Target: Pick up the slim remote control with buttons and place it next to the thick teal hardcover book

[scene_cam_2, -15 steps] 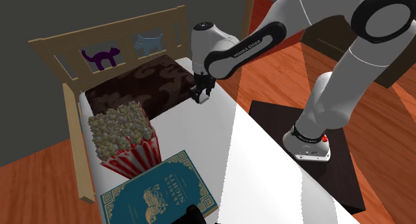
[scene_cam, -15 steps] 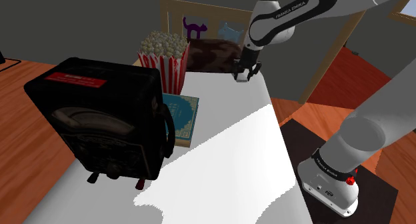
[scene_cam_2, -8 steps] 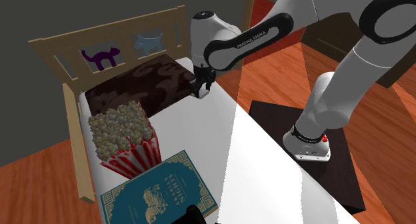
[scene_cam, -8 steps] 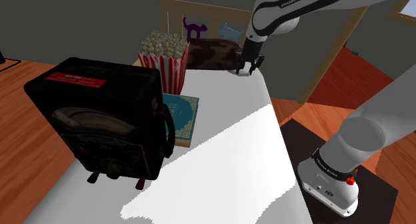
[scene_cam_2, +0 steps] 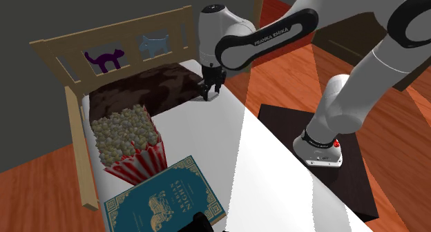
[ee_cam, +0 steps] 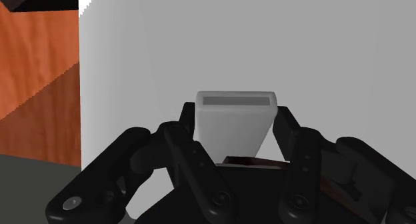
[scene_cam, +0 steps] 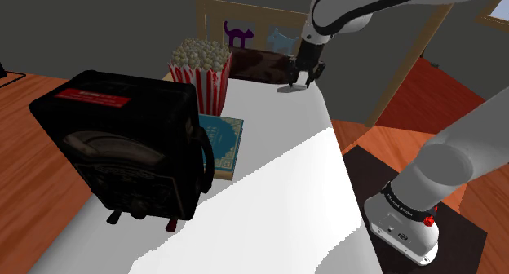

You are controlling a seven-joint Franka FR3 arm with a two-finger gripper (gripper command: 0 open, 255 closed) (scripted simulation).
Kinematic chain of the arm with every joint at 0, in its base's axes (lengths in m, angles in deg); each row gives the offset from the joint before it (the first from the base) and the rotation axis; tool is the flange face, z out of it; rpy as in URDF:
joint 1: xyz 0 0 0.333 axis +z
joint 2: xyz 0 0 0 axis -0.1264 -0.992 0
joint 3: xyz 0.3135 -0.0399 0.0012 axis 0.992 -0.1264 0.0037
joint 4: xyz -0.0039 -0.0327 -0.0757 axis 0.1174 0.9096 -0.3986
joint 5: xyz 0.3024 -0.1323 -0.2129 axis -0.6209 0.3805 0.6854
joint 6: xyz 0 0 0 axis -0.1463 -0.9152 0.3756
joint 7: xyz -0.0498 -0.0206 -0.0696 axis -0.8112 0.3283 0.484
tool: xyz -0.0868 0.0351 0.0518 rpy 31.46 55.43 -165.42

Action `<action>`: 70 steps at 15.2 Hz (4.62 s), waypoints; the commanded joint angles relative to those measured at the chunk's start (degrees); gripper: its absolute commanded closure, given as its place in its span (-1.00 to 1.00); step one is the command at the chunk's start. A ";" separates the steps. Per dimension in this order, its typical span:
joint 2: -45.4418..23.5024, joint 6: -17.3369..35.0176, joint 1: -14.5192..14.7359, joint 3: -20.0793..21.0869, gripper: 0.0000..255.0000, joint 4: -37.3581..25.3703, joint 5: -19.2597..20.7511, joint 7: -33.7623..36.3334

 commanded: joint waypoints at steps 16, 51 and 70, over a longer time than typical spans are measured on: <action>17.19 -1.35 12.17 14.28 1.00 14.17 -9.35 19.66; 4.91 11.78 18.67 45.39 1.00 11.06 -13.43 53.39; 6.05 10.54 19.08 44.81 -1.00 10.79 -14.20 52.79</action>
